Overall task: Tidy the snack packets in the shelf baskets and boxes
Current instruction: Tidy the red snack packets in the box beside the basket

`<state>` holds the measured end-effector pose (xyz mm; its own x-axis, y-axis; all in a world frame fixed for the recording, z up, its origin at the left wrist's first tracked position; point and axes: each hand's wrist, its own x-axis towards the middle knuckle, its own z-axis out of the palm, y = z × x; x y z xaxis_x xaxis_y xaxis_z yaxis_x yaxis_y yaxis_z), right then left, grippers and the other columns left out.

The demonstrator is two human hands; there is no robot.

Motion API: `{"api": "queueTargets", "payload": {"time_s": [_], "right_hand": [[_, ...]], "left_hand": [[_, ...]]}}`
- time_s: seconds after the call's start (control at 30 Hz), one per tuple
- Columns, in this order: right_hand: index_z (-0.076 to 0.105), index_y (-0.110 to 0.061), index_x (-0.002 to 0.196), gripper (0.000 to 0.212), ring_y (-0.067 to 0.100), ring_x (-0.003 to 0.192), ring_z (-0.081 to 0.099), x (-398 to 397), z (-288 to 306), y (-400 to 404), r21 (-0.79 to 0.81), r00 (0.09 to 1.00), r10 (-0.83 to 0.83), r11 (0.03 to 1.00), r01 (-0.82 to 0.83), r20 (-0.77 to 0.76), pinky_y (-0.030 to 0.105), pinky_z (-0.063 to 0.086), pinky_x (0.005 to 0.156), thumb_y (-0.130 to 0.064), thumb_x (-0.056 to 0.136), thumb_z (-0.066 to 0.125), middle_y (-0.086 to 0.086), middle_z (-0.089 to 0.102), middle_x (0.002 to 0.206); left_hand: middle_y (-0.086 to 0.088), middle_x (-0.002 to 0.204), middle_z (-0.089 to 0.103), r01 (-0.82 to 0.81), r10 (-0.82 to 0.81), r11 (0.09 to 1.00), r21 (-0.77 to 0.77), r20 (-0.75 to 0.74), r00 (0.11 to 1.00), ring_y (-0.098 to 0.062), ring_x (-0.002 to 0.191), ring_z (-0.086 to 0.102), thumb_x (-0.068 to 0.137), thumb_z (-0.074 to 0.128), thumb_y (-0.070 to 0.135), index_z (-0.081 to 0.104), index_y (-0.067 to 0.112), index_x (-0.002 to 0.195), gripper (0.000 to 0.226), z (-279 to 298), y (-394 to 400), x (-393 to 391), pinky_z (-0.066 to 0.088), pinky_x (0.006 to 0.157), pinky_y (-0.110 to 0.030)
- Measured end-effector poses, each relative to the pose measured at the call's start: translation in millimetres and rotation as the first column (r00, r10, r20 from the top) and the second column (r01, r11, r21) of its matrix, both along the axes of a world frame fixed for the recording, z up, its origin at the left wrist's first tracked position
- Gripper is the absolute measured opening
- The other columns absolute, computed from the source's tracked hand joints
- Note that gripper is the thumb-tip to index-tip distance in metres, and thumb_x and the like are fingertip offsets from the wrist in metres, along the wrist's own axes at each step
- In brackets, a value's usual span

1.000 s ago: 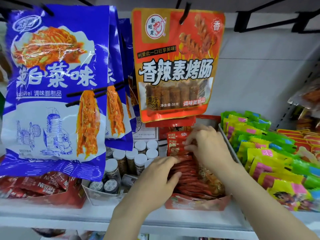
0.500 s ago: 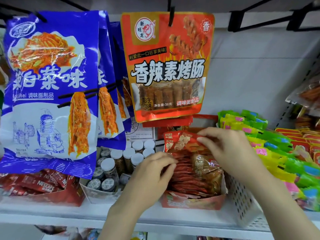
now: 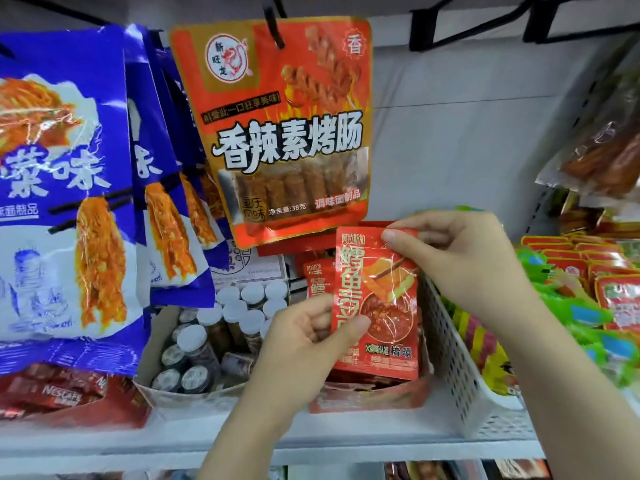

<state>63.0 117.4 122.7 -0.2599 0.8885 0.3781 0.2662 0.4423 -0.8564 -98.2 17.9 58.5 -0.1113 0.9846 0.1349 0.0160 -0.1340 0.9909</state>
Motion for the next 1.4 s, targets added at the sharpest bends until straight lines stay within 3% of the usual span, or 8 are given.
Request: {"api": "queueTargets", "payload": {"time_s": [0.27, 0.37, 0.53, 0.73, 0.9, 1.13, 1.3, 1.4], "right_hand": [[0.075, -0.023, 0.08, 0.004, 0.008, 0.065, 0.071, -1, 0, 0, -0.152, 0.989, 0.058, 0.985, -0.079, -0.137, 0.025, 0.057, 0.062, -0.025, 0.083, 0.073, -0.002, 0.075, 0.072], [0.073, -0.019, 0.078, 0.005, 0.003, 0.055, 0.059, -9, -1, -8, -0.199, 0.927, 0.197, 0.942, -0.269, -0.32, 0.014, 0.045, 0.05, -0.024, 0.079, 0.071, -0.004, 0.072, 0.068], [0.073, -0.017, 0.084, 0.016, 0.01, 0.059, 0.057, -18, 0, -14, -0.149, 0.862, 0.283, 0.915, -0.374, -0.421, 0.016, 0.049, 0.056, -0.028, 0.073, 0.068, -0.001, 0.071, 0.075], [0.07, -0.009, 0.112, 0.045, 0.019, 0.095, 0.072, -14, 4, -11, -0.284, 0.834, 0.302, 0.84, -0.462, -0.462, 0.023, 0.057, 0.074, -0.041, 0.085, 0.054, 0.009, 0.075, 0.104], [0.076, -0.011, 0.099, 0.029, 0.022, 0.088, 0.074, -15, -7, -11, -0.289, 0.9, 0.329, 0.866, -0.408, -0.285, 0.031, 0.06, 0.074, -0.031, 0.078, 0.071, 0.007, 0.077, 0.094], [0.074, -0.007, 0.1, 0.03, 0.024, 0.087, 0.074, -15, -12, -7, -0.336, 0.897, 0.251, 0.863, -0.378, -0.364, 0.031, 0.059, 0.07, -0.025, 0.076, 0.071, 0.01, 0.076, 0.094], [0.07, -0.004, 0.108, 0.034, 0.021, 0.09, 0.072, -15, -9, -10, -0.331, 0.756, 0.355, 0.738, -0.588, -0.55, 0.029, 0.058, 0.075, -0.02, 0.078, 0.07, 0.014, 0.074, 0.101], [0.068, -0.005, 0.11, 0.029, 0.016, 0.083, 0.07, -17, -8, -14, -0.258, 0.673, 0.434, 0.691, -0.675, -0.599, 0.025, 0.056, 0.073, -0.017, 0.084, 0.068, 0.012, 0.073, 0.098]], "left_hand": [[-0.003, 0.113, 0.073, 0.098, -0.084, 0.993, -0.066, 0.187, 0.979, -0.02, 0.107, 0.069, 0.078, 0.073, 0.036, 0.074, 0.031, 0.107, 0.03, 9, -8, -5, 0.056, 0.084, -0.027], [-0.014, 0.131, 0.063, 0.383, -0.238, 0.919, -0.09, 0.647, 0.724, -0.031, 0.12, 0.061, 0.077, 0.059, 0.065, 0.068, 0.021, 0.122, 0.063, 11, -10, -2, 0.053, 0.095, -0.045], [-0.021, 0.097, 0.069, 0.426, -0.241, 0.904, 0.036, 0.866, 0.439, -0.027, 0.078, 0.07, 0.057, 0.096, 0.016, 0.067, -0.005, 0.116, 0.069, 8, -6, 8, 0.06, 0.073, -0.038], [-0.014, 0.094, 0.074, -0.041, 0.102, 0.993, -0.115, 0.597, 0.796, -0.017, 0.077, 0.072, 0.066, 0.079, 0.018, 0.073, 0.006, 0.101, 0.038, 3, 1, -1, 0.059, 0.065, -0.025], [-0.008, 0.096, 0.076, -0.242, 0.263, 0.965, -0.103, 0.374, 0.889, -0.019, 0.09, 0.073, 0.062, 0.082, 0.027, 0.075, 0.019, 0.087, 0.027, 0, -3, -5, 0.058, 0.07, -0.024], [-0.01, 0.104, 0.075, -0.173, 0.184, 0.983, -0.063, 0.384, 0.905, -0.02, 0.096, 0.072, 0.066, 0.078, 0.031, 0.076, 0.021, 0.095, 0.031, 6, -5, -10, 0.057, 0.073, -0.024], [-0.021, 0.126, 0.064, 0.194, -0.039, 0.971, -0.142, 0.705, 0.709, -0.035, 0.116, 0.063, 0.083, 0.056, 0.065, 0.069, 0.01, 0.117, 0.067, 15, -10, -7, 0.055, 0.09, -0.046], [-0.025, 0.119, 0.066, 0.35, -0.163, 0.931, -0.104, 0.738, 0.654, -0.035, 0.101, 0.068, 0.072, 0.08, 0.049, 0.069, 0.003, 0.117, 0.065, 13, -12, -3, 0.057, 0.085, -0.044]]}}
